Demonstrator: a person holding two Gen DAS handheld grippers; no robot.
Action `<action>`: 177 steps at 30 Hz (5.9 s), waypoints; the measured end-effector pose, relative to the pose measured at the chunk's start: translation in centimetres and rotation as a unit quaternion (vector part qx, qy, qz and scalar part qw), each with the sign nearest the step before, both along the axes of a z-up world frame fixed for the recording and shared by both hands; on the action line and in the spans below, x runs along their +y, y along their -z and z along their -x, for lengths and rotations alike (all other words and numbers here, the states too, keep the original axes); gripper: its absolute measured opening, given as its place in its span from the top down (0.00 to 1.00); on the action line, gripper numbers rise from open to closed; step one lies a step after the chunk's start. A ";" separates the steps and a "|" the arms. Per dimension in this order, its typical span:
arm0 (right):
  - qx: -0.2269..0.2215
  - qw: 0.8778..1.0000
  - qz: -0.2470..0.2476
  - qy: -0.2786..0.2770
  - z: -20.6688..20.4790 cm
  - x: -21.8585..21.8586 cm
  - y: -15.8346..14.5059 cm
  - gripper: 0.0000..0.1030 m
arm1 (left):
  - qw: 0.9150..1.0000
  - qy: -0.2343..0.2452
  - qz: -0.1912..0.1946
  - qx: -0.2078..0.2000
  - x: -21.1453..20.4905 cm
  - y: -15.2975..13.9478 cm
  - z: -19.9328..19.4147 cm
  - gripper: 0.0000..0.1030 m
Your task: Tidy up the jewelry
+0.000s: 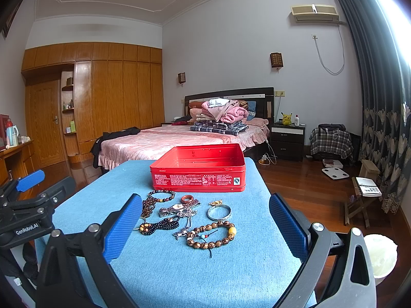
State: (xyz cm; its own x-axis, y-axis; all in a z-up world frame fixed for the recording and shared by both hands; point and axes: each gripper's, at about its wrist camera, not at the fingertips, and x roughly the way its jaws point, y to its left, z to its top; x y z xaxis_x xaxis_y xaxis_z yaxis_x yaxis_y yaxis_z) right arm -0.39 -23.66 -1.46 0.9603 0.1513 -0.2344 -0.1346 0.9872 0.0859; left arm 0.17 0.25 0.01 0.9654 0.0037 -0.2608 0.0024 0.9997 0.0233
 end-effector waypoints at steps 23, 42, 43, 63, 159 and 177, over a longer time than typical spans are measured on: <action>0.034 0.999 -0.005 -0.002 -1.6 -0.6 2.4 0.06 | 0.999 -0.004 0.003 0.051 1.0 2.2 -2.1 0.05; 0.118 0.993 -0.014 -0.010 -6.8 -1.0 6.8 0.08 | 0.978 -0.011 -0.023 0.208 0.5 9.5 -9.8 0.28; 0.122 0.992 -0.014 -0.011 -7.0 -1.0 6.9 0.08 | 0.978 -0.009 -0.022 0.209 0.5 9.6 -10.0 0.28; 0.137 0.990 -0.021 -0.015 -9.3 -1.3 7.8 0.08 | 0.966 0.015 0.007 0.257 -1.2 9.4 -14.5 0.39; 0.106 0.993 -0.029 -0.032 -29.2 -1.9 -1.5 0.51 | 0.987 0.037 0.040 0.148 -3.0 0.0 -31.3 0.32; 0.119 0.992 -0.036 -0.021 -20.4 -1.7 -0.3 0.43 | 0.985 -0.009 0.033 0.169 1.2 1.6 -21.9 0.24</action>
